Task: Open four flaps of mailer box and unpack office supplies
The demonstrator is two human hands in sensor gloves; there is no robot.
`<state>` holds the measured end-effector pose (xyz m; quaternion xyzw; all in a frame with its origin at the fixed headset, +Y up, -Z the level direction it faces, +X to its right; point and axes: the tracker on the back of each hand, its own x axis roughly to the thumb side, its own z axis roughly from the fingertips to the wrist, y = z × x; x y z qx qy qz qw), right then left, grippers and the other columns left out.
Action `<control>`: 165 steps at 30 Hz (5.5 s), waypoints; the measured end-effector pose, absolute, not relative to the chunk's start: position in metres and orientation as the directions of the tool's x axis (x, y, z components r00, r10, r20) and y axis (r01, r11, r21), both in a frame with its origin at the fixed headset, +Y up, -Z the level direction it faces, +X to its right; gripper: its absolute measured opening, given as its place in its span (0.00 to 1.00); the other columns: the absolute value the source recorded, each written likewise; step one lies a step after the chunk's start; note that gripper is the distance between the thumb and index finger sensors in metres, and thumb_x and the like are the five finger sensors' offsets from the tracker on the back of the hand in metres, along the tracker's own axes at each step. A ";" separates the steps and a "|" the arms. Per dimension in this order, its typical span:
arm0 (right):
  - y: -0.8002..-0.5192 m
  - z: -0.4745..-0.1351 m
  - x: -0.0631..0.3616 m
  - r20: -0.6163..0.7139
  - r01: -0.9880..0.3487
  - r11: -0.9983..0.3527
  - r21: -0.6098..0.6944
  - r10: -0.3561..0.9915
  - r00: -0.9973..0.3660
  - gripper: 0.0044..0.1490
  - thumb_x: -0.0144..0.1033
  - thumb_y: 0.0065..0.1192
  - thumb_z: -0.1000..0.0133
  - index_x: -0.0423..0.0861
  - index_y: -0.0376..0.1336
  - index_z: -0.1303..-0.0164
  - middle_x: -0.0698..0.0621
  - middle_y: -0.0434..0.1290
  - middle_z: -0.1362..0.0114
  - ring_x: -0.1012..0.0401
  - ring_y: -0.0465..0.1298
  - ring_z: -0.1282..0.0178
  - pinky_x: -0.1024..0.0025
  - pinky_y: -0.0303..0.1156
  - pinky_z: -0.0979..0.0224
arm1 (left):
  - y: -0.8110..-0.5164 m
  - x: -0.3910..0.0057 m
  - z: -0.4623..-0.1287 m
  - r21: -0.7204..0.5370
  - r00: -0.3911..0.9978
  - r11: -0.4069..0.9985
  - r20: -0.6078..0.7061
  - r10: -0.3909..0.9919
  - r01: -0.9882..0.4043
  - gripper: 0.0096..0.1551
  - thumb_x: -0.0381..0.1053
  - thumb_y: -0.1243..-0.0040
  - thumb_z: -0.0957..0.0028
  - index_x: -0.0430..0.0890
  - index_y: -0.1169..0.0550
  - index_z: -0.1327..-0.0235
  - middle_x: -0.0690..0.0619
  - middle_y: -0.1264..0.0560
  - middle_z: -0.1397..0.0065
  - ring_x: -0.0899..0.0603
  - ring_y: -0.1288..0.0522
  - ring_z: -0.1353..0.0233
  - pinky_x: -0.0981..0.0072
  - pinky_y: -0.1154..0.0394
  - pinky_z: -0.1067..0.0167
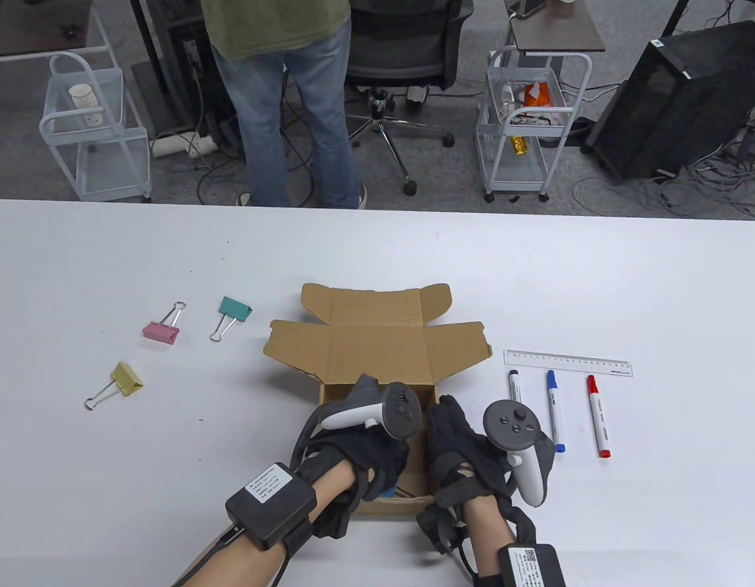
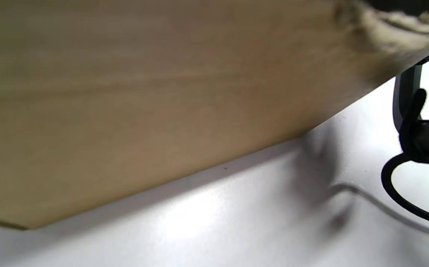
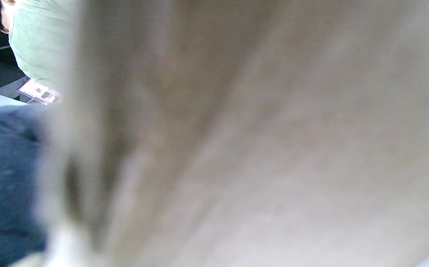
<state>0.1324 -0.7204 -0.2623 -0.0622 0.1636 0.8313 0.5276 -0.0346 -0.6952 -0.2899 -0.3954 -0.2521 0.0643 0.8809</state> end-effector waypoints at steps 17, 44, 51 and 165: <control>-0.720 -0.262 0.133 -0.276 -0.897 -0.391 0.206 0.856 -0.437 0.45 0.49 0.29 0.31 0.30 0.40 0.13 0.23 0.52 0.13 0.24 0.62 0.23 0.27 0.60 0.25 | -0.651 -0.060 -0.288 -0.650 0.823 0.759 0.415 0.387 -0.029 0.27 0.46 0.34 0.41 0.42 0.28 0.32 0.39 0.25 0.27 0.34 0.16 0.33 0.45 0.18 0.36; -0.721 -0.262 0.133 -0.277 -0.897 -0.393 0.202 0.856 -0.437 0.45 0.49 0.29 0.31 0.31 0.40 0.13 0.23 0.52 0.13 0.24 0.62 0.23 0.27 0.61 0.25 | -0.566 -0.289 -0.287 -0.461 0.845 0.769 0.074 0.530 -0.442 0.26 0.46 0.35 0.41 0.41 0.28 0.31 0.38 0.25 0.27 0.33 0.16 0.34 0.44 0.18 0.37; -0.721 -0.262 0.133 -0.277 -0.897 -0.393 0.202 0.856 -0.437 0.45 0.49 0.29 0.31 0.31 0.40 0.13 0.23 0.52 0.13 0.24 0.62 0.23 0.28 0.61 0.25 | -0.609 -0.366 -0.288 -0.460 0.848 0.723 -0.152 0.508 -0.515 0.26 0.45 0.35 0.40 0.41 0.28 0.31 0.37 0.26 0.27 0.32 0.16 0.33 0.43 0.19 0.36; -0.721 -0.262 0.133 -0.277 -0.896 -0.397 0.201 0.854 -0.441 0.45 0.49 0.29 0.31 0.31 0.40 0.13 0.23 0.52 0.13 0.24 0.62 0.23 0.28 0.61 0.25 | -0.622 -0.075 -0.248 -0.521 0.832 0.851 0.499 0.242 0.064 0.51 0.63 0.52 0.37 0.36 0.56 0.16 0.32 0.61 0.12 0.21 0.57 0.15 0.34 0.44 0.23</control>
